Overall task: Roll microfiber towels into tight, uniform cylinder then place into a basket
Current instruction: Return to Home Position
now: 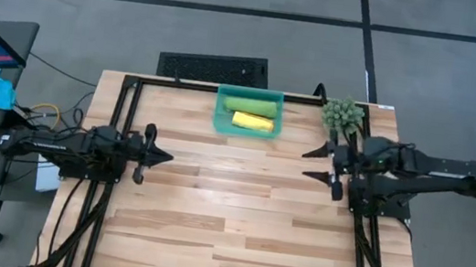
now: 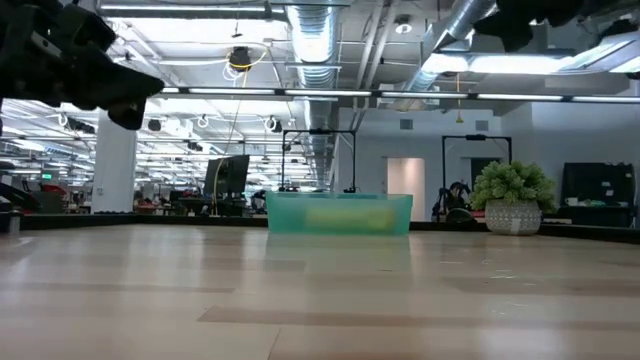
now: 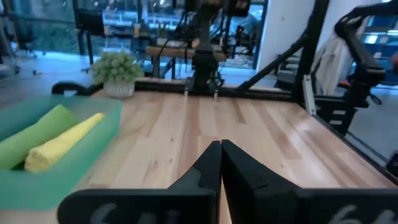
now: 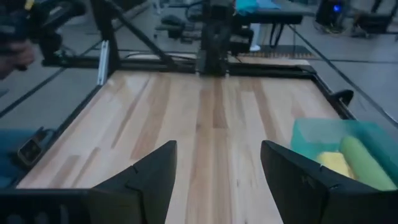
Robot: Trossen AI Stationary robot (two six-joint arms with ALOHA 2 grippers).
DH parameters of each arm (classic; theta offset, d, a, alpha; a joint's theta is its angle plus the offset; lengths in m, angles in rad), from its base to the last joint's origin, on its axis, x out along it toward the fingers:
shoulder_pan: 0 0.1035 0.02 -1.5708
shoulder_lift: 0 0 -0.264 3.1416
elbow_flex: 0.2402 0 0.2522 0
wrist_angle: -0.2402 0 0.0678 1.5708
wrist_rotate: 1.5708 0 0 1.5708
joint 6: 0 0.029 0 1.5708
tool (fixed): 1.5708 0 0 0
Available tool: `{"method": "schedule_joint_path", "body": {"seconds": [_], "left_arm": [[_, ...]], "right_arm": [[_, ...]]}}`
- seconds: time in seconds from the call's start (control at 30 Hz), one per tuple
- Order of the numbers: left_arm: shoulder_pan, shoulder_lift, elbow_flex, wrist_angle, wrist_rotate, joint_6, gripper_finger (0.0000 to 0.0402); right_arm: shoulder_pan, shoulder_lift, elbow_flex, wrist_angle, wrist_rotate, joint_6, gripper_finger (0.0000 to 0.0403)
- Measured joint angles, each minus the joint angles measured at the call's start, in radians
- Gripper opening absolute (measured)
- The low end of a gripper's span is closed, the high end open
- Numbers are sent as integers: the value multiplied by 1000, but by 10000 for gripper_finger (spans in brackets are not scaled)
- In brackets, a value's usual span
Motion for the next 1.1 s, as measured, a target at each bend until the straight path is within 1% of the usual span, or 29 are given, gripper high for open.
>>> {"method": "schedule_joint_path", "body": {"seconds": [0.13,0.23,0.3,0.4,0.63,0.73,0.83,0.9,1.0,1.1], "left_arm": [[-29,-56,0,12,0,36,0],[-45,-90,-1,21,0,54,0],[-51,-107,-1,31,-1,62,0],[-52,-123,-1,29,-4,68,0],[-52,-126,-2,7,-6,52,0],[-51,-126,-3,-13,-7,43,0],[-51,-125,-3,-25,-7,88,0],[-51,-125,-3,-27,-13,128,0],[-51,-125,-3,-36,-59,141,0],[-51,-125,-3,-57,-122,134,0]], "right_arm": [[34,-93,-139,57,6,-3,254],[44,-183,-249,145,41,56,254],[43,-248,-301,132,63,104,254],[40,-336,-350,139,79,142,254],[40,-535,-457,135,81,139,254],[40,-618,-524,137,107,157,254],[33,-615,-566,180,140,155,254],[27,-610,-576,202,181,142,254],[9,-615,-589,202,249,143,254],[-10,-613,-589,201,261,144,254]]}}
